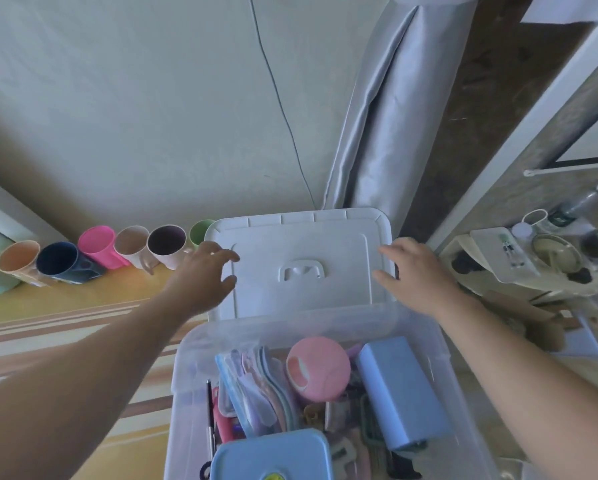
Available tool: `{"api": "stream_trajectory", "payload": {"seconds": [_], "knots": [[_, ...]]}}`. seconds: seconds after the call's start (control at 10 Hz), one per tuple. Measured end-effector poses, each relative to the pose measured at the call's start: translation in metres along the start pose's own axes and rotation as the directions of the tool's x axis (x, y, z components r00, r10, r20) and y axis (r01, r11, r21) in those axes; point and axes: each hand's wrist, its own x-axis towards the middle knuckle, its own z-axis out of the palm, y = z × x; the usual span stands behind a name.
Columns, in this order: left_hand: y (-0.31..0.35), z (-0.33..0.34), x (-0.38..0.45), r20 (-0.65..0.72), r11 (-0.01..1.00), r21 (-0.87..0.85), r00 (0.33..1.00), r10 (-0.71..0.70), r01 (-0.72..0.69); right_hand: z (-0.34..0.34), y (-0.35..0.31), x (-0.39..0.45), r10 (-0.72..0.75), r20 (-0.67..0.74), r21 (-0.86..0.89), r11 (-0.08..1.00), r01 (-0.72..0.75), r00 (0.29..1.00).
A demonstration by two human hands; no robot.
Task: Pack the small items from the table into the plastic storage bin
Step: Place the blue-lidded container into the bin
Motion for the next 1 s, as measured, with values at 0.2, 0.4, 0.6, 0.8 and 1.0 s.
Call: {"api": "stream_trajectory", "payload": {"seconds": [0.2, 0.4, 0.6, 0.8, 1.0], "knots": [[-0.029, 0.049, 0.044, 0.242, 0.953, -0.030, 0.927, -0.286, 0.302, 0.030, 0.024, 0.069, 0.178, 0.245, -0.148, 0.978, -0.145, 0.953], [-0.041, 0.087, 0.053, 0.262, 0.787, -0.316, 0.846, -0.464, 0.530, 0.060, 0.039, 0.091, 0.293, 0.103, -0.105, 0.953, -0.283, 0.951], [-0.048, 0.089, 0.047, 0.168, 0.606, -0.575, 0.804, -0.571, 0.551, 0.065, 0.041, 0.089, 0.424, 0.197, 0.309, 0.828, -0.467, 0.884], [-0.053, 0.045, 0.031, 0.197, 0.444, -0.780, 0.846, -0.495, 0.441, 0.032, 0.024, 0.066, 0.354, 0.062, 0.686, 0.664, -0.297, 0.933], [-0.003, -0.038, -0.054, 0.207, -0.278, -0.957, 0.872, -0.444, 0.086, -0.026, 0.011, -0.039, 0.347, 0.017, 0.998, -0.062, 0.005, 0.938]]}}
